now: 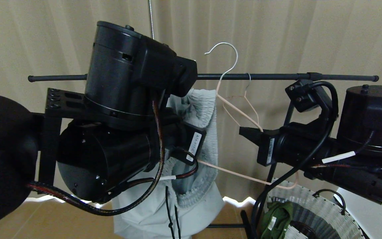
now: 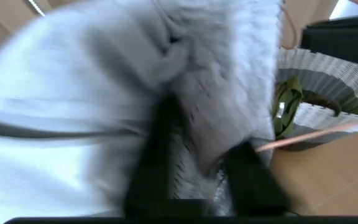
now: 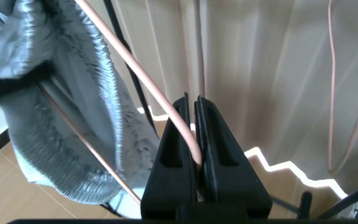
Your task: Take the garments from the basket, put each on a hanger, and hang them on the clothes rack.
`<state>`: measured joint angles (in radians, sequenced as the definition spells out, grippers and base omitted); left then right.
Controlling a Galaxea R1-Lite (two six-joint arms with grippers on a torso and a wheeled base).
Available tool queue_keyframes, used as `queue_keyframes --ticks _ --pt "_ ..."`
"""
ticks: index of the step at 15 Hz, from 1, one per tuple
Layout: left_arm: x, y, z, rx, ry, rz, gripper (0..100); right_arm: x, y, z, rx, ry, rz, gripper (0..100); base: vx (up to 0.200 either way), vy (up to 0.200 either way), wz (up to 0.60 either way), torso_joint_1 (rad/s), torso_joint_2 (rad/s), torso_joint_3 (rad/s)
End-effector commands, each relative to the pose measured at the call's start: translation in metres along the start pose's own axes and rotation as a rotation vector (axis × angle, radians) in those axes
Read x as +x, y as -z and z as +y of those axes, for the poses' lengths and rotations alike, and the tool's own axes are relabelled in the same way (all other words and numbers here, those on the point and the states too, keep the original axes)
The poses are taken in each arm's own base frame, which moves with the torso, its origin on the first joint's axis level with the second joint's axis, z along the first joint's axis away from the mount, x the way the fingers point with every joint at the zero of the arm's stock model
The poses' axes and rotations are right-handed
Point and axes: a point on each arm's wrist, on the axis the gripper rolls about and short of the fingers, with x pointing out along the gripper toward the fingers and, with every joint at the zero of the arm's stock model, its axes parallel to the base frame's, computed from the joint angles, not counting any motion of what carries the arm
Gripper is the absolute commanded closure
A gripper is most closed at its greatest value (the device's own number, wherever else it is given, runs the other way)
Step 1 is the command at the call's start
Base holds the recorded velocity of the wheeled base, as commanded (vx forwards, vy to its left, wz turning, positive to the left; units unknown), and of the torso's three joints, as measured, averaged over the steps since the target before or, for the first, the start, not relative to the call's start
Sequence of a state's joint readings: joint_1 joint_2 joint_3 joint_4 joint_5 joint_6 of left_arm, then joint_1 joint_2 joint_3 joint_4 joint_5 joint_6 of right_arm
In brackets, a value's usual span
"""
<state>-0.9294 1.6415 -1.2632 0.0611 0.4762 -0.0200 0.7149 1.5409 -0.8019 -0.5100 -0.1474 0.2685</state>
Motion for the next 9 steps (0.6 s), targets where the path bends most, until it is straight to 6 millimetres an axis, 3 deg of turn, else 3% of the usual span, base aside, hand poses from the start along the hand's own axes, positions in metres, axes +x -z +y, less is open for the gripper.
queue_keyframes --ticks 1,9 --pt "-0.004 -0.001 0.0 -0.003 0.004 -0.01 0 -0.002 -0.002 0.0 0.001 -0.002 -0.006 100 0.0 0.0 0.0 0.0 0.0 0.0" --pt "-0.023 0.004 0.01 -0.004 0.004 -0.021 0 -0.002 -0.004 0.001 0.0 -0.009 -0.033 100 0.0 0.0 0.0 0.0 0.0 0.0"
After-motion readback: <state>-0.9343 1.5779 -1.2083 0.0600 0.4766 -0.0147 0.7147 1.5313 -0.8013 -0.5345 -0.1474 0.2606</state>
